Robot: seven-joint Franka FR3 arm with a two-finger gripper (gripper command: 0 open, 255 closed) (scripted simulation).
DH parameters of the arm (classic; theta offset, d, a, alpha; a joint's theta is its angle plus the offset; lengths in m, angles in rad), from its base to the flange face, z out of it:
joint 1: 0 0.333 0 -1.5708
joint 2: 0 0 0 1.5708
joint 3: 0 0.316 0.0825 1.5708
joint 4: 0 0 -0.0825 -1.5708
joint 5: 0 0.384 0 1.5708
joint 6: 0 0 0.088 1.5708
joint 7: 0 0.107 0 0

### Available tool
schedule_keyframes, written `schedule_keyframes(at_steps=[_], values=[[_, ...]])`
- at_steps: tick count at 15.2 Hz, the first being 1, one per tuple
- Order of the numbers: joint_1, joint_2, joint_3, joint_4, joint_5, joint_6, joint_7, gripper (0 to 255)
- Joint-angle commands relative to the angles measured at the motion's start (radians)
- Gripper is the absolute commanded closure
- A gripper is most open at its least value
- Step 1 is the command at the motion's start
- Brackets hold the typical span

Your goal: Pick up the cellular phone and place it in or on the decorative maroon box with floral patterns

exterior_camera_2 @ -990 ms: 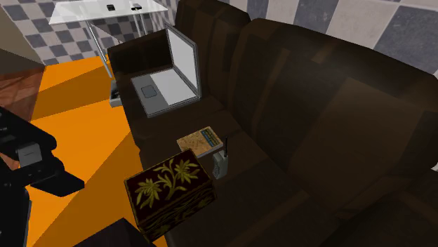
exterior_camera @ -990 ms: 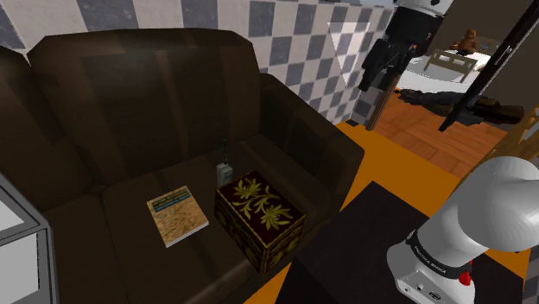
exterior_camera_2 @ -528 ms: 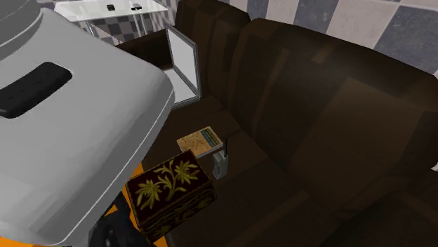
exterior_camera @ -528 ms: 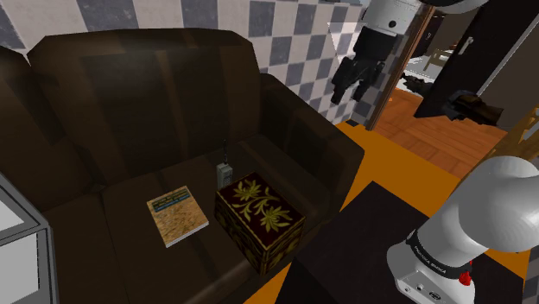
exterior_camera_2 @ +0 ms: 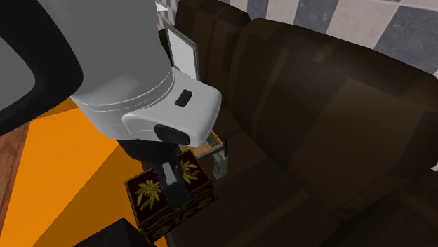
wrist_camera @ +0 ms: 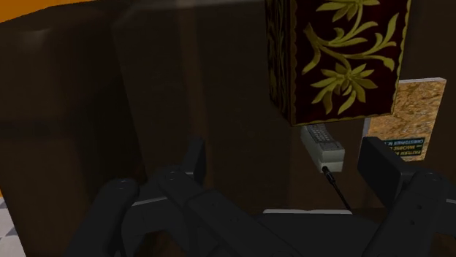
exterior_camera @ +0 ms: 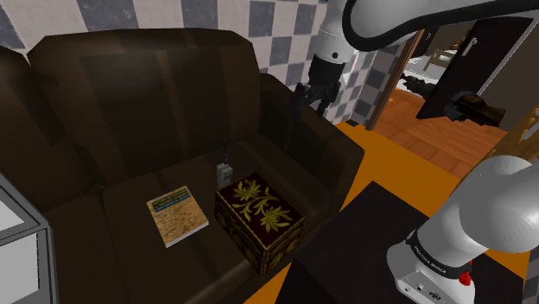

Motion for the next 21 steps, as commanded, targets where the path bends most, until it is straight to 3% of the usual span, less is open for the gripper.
schedule_keyframes(at_steps=[1,11,21], values=[[0.004,0.063,0.028,0.006,-0.008,0.057,0.027,0],[0.014,0.452,0.127,0.171,-0.155,0.256,0.198,0],[0.108,0.861,0.106,0.469,-0.368,0.313,0.377,0]])
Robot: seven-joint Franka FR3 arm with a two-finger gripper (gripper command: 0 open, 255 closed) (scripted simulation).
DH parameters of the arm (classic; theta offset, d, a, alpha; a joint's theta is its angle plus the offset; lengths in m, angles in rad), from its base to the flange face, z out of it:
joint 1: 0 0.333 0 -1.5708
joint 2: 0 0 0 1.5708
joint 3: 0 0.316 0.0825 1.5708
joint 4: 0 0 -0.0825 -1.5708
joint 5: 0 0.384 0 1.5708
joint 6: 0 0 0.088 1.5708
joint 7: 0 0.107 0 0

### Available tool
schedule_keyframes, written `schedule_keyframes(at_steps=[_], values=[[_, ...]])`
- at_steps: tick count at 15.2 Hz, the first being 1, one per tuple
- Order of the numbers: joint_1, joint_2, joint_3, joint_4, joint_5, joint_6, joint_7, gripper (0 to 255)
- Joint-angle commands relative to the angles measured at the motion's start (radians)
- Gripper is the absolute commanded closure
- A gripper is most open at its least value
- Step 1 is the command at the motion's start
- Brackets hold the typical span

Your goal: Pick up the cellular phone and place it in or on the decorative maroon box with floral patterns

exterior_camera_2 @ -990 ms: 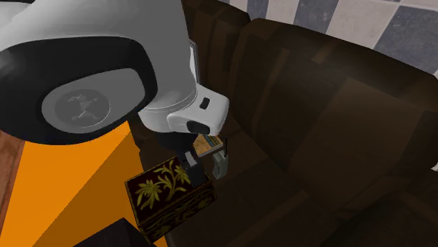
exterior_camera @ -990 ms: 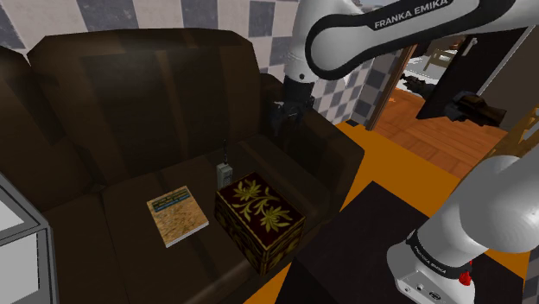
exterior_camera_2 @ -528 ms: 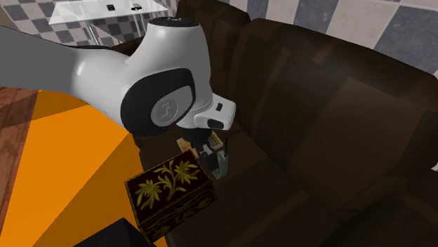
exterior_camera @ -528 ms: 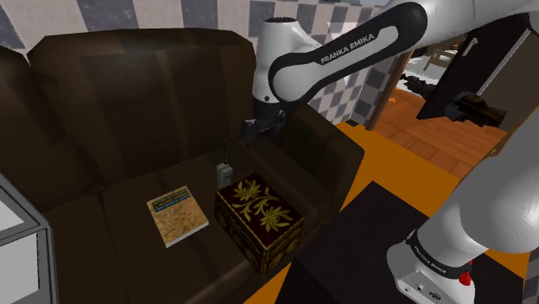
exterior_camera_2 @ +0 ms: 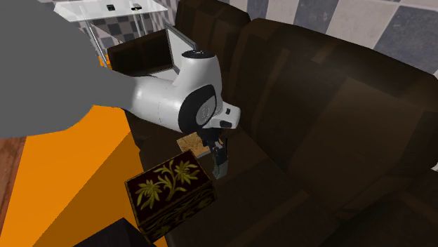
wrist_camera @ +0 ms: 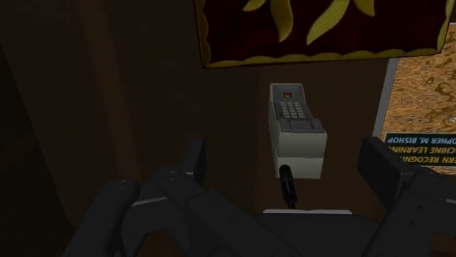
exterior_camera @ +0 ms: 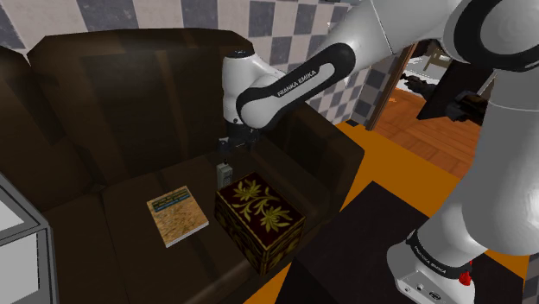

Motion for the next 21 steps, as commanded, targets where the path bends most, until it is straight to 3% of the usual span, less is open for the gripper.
schedule_keyframes(at_steps=[1,4,12,20,21], values=[[0.028,0.083,-0.012,0.075,-0.035,-0.004,0.029,0],[0.068,0.206,-0.033,0.197,-0.074,-0.016,0.057,0],[0.078,0.280,-0.053,0.205,-0.098,0.049,0.071,0],[0.078,0.280,-0.053,0.205,-0.098,0.049,0.071,0],[0.078,0.280,-0.053,0.205,-0.098,0.049,0.071,255]])
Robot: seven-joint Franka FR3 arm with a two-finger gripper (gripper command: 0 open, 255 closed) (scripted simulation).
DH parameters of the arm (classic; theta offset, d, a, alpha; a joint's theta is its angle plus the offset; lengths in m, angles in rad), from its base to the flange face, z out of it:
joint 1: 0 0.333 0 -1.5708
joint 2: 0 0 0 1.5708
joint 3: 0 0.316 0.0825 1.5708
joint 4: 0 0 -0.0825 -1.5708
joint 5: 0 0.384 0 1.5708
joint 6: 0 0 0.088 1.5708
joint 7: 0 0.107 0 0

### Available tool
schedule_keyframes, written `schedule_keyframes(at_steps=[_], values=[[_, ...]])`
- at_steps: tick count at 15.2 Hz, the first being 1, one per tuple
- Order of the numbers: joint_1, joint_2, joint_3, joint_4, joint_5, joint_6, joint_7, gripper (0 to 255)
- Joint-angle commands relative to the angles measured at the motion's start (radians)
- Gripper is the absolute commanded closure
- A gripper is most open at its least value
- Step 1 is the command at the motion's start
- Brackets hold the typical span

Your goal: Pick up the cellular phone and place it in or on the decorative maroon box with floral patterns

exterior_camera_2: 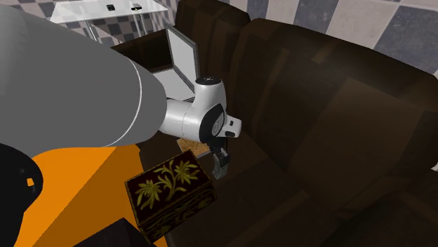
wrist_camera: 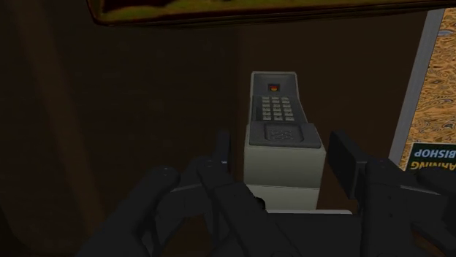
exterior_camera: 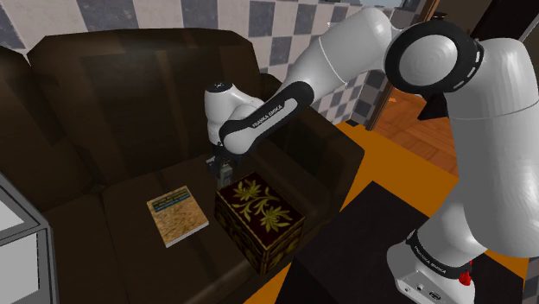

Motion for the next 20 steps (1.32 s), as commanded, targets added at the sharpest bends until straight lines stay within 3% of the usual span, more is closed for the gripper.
schedule_keyframes(at_steps=[1,9,20], values=[[0.000,0.000,0.000,0.000,0.000,0.000,0.000,255],[0.000,0.000,0.000,0.000,0.000,0.000,0.000,255],[-0.017,-0.100,0.026,-0.001,0.035,-0.097,-0.028,255]])
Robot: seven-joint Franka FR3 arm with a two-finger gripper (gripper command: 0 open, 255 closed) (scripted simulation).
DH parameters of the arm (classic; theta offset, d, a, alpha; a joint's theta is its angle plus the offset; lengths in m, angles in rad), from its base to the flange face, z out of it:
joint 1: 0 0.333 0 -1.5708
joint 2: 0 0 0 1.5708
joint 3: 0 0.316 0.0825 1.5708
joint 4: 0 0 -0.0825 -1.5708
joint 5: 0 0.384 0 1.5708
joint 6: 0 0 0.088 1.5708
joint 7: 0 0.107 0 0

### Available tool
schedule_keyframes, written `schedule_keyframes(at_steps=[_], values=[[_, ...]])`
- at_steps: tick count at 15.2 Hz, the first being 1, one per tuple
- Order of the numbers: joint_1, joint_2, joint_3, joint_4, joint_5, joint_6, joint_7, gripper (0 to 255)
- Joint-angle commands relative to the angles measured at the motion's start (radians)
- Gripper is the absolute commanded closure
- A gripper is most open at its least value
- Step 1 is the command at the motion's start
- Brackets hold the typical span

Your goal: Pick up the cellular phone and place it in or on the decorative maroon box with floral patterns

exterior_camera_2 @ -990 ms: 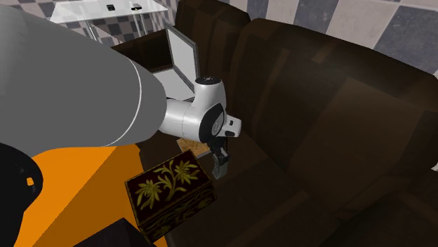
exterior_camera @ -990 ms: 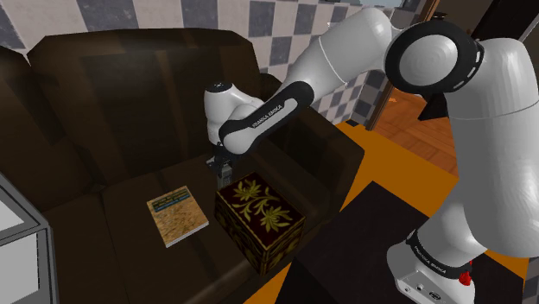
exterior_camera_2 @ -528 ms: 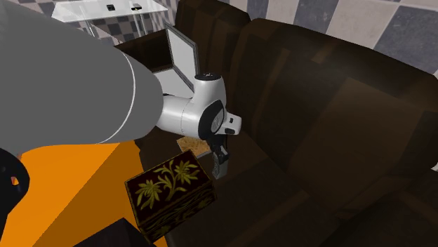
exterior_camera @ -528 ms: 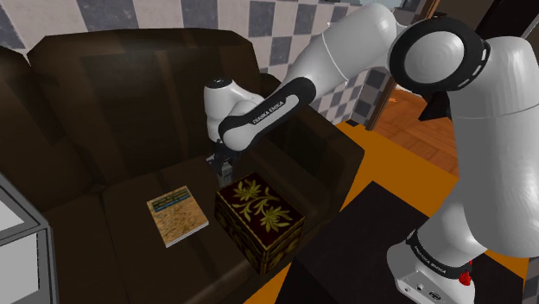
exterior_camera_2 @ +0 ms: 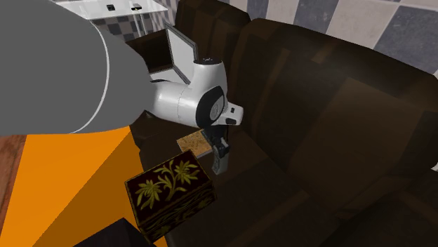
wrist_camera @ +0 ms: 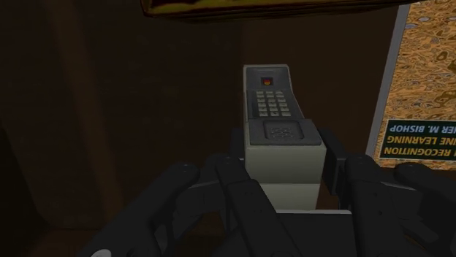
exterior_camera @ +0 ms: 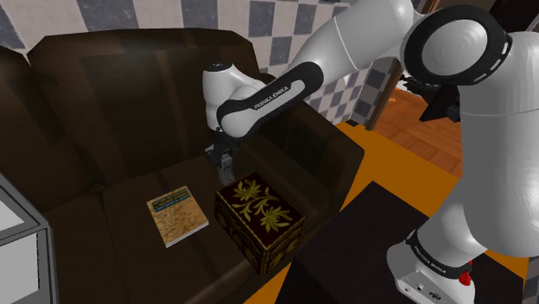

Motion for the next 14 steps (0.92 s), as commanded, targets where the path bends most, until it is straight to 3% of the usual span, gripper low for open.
schedule_keyframes(at_steps=[1,14], values=[[-0.004,-0.021,0.005,-0.002,0.007,-0.018,-0.005,255],[-0.017,-0.117,0.027,0.036,0.047,-0.148,-0.038,255]])
